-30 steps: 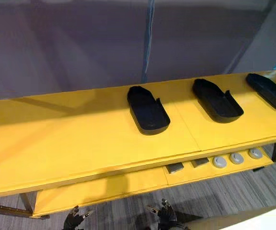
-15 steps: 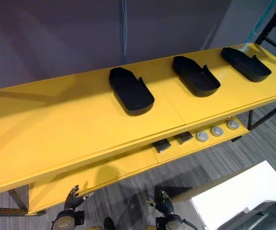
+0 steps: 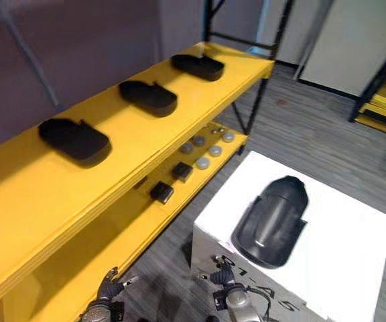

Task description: Walk over and take plastic housings, then place them on the shelf

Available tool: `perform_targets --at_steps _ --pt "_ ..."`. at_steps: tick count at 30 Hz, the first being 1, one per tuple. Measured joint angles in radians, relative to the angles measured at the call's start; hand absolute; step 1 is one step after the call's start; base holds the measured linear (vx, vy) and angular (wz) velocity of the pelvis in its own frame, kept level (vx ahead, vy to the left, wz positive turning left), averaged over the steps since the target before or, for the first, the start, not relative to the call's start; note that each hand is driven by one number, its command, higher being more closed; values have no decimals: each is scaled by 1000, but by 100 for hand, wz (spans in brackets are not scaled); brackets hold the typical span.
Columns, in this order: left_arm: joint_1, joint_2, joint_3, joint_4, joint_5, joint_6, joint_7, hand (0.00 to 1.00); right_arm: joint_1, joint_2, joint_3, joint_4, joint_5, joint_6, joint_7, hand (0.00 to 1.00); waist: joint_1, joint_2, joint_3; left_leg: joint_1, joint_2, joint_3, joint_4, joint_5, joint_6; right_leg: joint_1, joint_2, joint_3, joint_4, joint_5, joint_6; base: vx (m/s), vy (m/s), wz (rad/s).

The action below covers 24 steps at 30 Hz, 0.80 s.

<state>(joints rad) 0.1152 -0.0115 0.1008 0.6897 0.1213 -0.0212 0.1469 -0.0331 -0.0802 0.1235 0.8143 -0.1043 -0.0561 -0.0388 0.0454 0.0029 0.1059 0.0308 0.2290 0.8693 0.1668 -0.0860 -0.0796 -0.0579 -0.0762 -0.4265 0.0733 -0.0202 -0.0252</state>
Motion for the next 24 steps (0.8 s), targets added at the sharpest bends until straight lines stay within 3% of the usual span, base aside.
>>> perform_targets --at_steps 1,3,6,7,10,13,17,24 --pt "-2 1 -1 23 0 0 -1 0 3 -2 7 0 -3 0 0 0 -2 20 -6 -3 31 4 19 -1 -2 27 34 -1 -40 1 -4 -50 -109 -133" --pt "-19 17 -9 56 0 3 -5 0 8 -3 6 -4 -3 0 -2 0 -6 8 22 5 81 5 124 -33 -31 7 27 1 37 -4 -23 -16 -63 -106" --pt "-3 9 -8 75 -1 4 -6 0 29 -2 -5 -1 -6 3 -11 0 22 15 42 -21 94 -363 266 -40 -9 24 89 155 39 5 -43 -2 -76 -152" --pt "5 4 -8 76 -2 3 -3 0 28 -7 -8 5 -6 4 -14 0 20 18 53 -28 31 -566 262 -84 -27 24 94 217 40 12 -46 14 -30 -139" --pt "5 2 -9 78 -22 -2 4 0 49 -10 -44 36 -6 5 -18 0 18 35 59 -39 -96 -833 221 -132 -33 27 107 326 40 25 -40 52 58 -127" --pt "-1 1 -8 107 -22 -4 3 0 95 -20 -71 46 -6 6 -20 0 12 79 62 -28 -93 -837 145 -101 10 44 153 393 39 33 -29 34 134 -78" --pt "7 16 -5 147 -23 -1 3 0 135 -6 -142 57 -1 4 -21 0 -6 59 52 28 -121 -781 50 -95 18 88 123 415 -42 72 5 85 149 -35" --pt "9 10 34 155 -23 -1 4 0 178 11 -228 31 65 5 -41 0 -5 56 43 92 -124 -761 -23 -80 25 133 122 418 -91 77 3 142 67 -3"
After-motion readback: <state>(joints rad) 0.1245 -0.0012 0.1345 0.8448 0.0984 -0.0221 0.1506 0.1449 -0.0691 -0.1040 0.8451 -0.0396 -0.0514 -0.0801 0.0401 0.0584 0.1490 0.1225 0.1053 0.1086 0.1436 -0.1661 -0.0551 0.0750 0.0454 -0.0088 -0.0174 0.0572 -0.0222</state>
